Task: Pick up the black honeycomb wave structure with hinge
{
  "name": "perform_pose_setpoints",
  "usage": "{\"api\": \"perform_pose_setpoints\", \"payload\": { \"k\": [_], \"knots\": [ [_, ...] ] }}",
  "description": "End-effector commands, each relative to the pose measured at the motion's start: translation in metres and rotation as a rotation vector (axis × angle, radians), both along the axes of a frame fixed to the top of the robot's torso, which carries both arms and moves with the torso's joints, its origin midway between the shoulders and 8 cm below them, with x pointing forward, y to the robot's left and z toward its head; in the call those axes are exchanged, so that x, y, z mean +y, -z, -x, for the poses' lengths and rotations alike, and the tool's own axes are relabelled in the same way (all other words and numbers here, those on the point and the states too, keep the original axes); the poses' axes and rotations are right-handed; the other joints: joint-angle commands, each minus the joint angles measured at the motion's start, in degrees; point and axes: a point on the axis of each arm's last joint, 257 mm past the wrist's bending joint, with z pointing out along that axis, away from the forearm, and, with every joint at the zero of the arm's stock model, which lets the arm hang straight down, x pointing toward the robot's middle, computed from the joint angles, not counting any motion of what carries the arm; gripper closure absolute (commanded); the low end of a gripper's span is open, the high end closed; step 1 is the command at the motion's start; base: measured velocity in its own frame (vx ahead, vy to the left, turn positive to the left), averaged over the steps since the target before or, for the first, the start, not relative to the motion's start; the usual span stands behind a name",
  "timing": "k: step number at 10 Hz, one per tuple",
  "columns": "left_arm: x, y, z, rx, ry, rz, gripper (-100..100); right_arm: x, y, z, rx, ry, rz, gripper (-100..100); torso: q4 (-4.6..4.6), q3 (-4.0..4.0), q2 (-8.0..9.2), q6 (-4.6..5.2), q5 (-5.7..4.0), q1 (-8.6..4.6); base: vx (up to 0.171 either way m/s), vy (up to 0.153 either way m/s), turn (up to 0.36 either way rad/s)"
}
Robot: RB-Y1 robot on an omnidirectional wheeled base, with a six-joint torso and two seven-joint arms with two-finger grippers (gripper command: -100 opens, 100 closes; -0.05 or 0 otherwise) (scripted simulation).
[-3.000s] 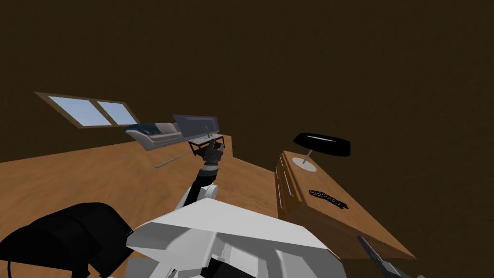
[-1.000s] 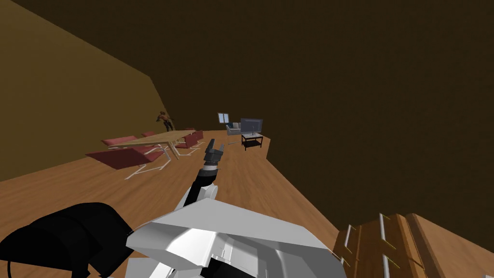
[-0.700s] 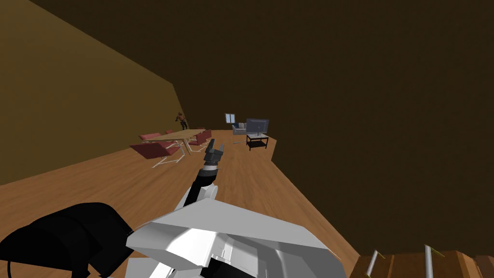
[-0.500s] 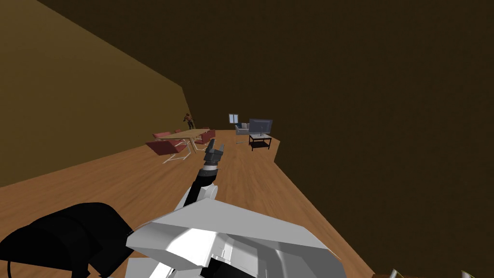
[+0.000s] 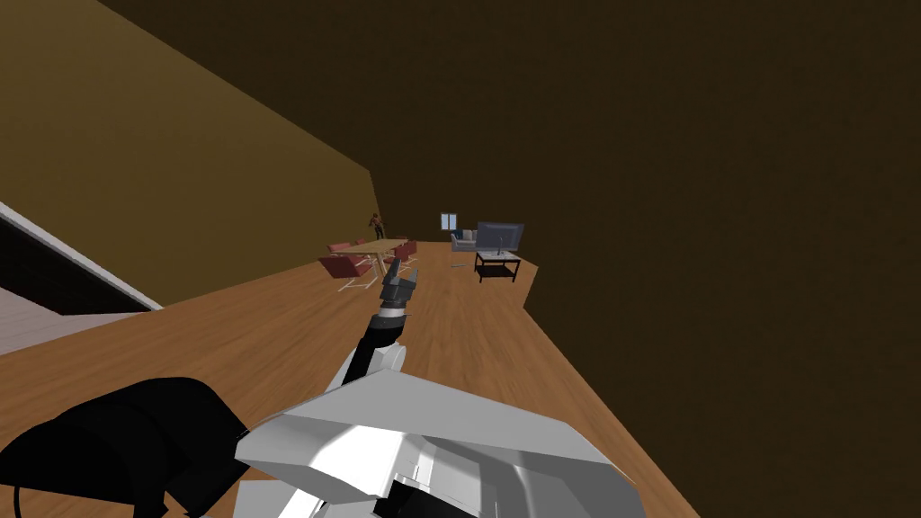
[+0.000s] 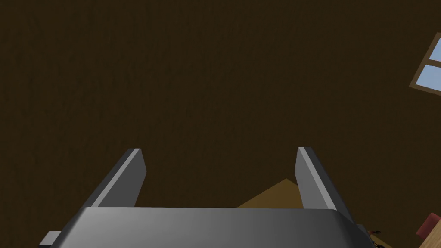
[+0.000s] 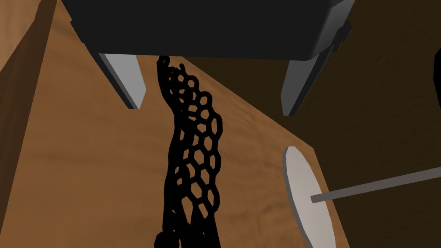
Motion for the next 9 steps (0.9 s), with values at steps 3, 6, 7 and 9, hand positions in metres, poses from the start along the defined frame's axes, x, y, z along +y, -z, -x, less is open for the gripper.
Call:
{"api": "perform_pose_setpoints", "payload": {
  "k": [3, 6, 7, 9],
  "knots": [
    [0.0, 0.0, 0.0, 0.0, 0.0, 0.0, 0, 0.024, 0.016, 0.034, 0.091, 0.007, -0.048, -100, 0.0, 0.0, 0.0, 0.0, 0.0, -0.03, -0.035, -0.027, 0.307],
    [0.0, 0.0, 0.0, 0.0, 0.0, 0.0, 0, 0.025, 0.017, 0.033, 0.091, 0.008, -0.05, -100, -0.02, -0.04, -0.08, 0.06, 0.01, 0.05, -0.01, -0.01, 0.017],
    [0.0, 0.0, 0.0, 0.0, 0.0, 0.0, 0, 0.026, 0.017, 0.033, 0.092, 0.007, -0.051, 0, -0.03, -0.06, -0.11, 0.06, 0.02, 0.08, 0.0, 0.0, 0.0],
    [0.0, 0.0, 0.0, 0.0, 0.0, 0.0, 0, 0.021, 0.026, 0.017, 0.083, 0.006, -0.039, -100, -0.01, -0.01, 0.0, 0.05, 0.01, -0.01, -0.069, -0.041, 0.009]
  ]
}}
